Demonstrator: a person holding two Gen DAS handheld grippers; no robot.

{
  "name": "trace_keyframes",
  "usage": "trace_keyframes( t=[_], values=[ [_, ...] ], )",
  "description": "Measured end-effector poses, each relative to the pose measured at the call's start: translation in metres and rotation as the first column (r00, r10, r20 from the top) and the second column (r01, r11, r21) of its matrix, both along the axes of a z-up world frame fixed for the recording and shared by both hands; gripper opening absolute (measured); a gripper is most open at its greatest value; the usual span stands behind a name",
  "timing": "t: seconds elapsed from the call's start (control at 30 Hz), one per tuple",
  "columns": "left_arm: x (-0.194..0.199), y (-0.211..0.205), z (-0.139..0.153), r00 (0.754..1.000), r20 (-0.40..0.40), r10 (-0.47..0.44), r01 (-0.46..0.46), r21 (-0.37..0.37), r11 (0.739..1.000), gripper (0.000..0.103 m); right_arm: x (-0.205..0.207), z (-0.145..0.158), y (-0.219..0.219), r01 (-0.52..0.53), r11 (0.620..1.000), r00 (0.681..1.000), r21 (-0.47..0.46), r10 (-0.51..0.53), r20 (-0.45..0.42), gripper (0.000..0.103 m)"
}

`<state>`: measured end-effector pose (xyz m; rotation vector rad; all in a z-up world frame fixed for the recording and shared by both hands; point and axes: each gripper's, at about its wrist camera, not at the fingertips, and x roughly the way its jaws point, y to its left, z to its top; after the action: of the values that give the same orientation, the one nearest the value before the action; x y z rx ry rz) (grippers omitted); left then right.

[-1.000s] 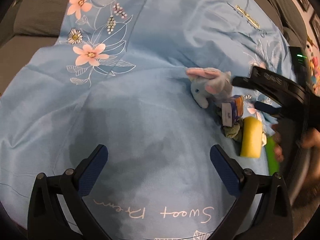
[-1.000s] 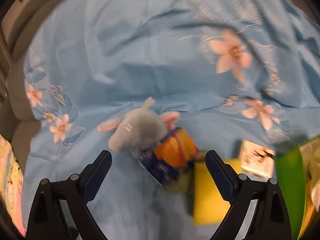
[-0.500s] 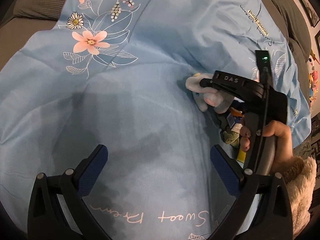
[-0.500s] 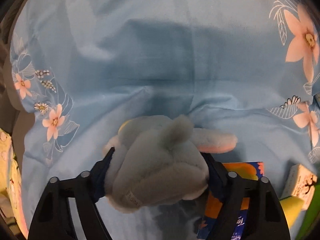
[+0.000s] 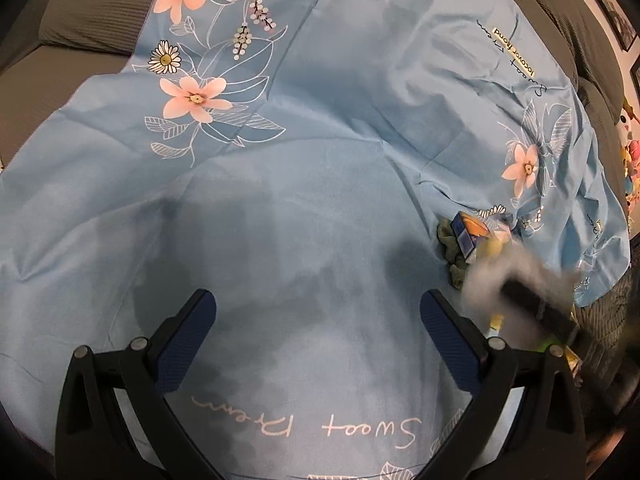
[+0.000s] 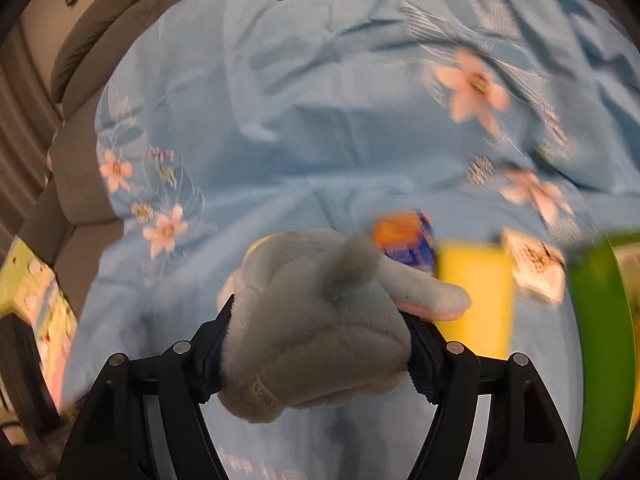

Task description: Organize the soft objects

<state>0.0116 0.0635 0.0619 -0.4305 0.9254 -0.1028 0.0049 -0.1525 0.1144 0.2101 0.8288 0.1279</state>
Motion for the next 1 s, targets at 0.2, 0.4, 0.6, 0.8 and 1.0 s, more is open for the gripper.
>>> trace_keyframes(
  t=[0.2, 0.4, 0.6, 0.8, 1.0],
  values=[
    [-0.016, -0.014, 0.0, 0.999, 0.008, -0.048, 0.048, 0.025, 0.999, 0.102, -0.056, -0.03, -0.006, 0.059, 0.992, 0.995, -0.11, -0.067, -0.068, 0.081],
    [-0.035, -0.029, -0.001, 0.99, 0.004, -0.141, 0.141, -0.065, 0.988, 0.102, -0.09, -0.03, -0.025, 0.066, 0.996, 0.996, -0.065, -0.07, -0.059, 0.087],
    [-0.051, -0.06, 0.001, 0.964, 0.024, -0.263, 0.264, -0.156, 0.952, 0.102, -0.115, 0.001, -0.057, 0.089, 0.993, 0.995, 0.074, -0.091, 0.028, 0.087],
    [-0.054, -0.093, 0.003, 0.944, 0.04, -0.327, 0.329, -0.102, 0.939, 0.101, -0.113, 0.007, -0.086, 0.132, 0.978, 0.989, 0.161, -0.14, 0.037, 0.087],
    [-0.045, -0.119, 0.008, 0.925, 0.067, -0.374, 0.38, -0.17, 0.909, 0.101, -0.095, -0.003, -0.1, 0.13, 0.962, 0.991, 0.241, -0.129, -0.02, 0.087]
  ],
)
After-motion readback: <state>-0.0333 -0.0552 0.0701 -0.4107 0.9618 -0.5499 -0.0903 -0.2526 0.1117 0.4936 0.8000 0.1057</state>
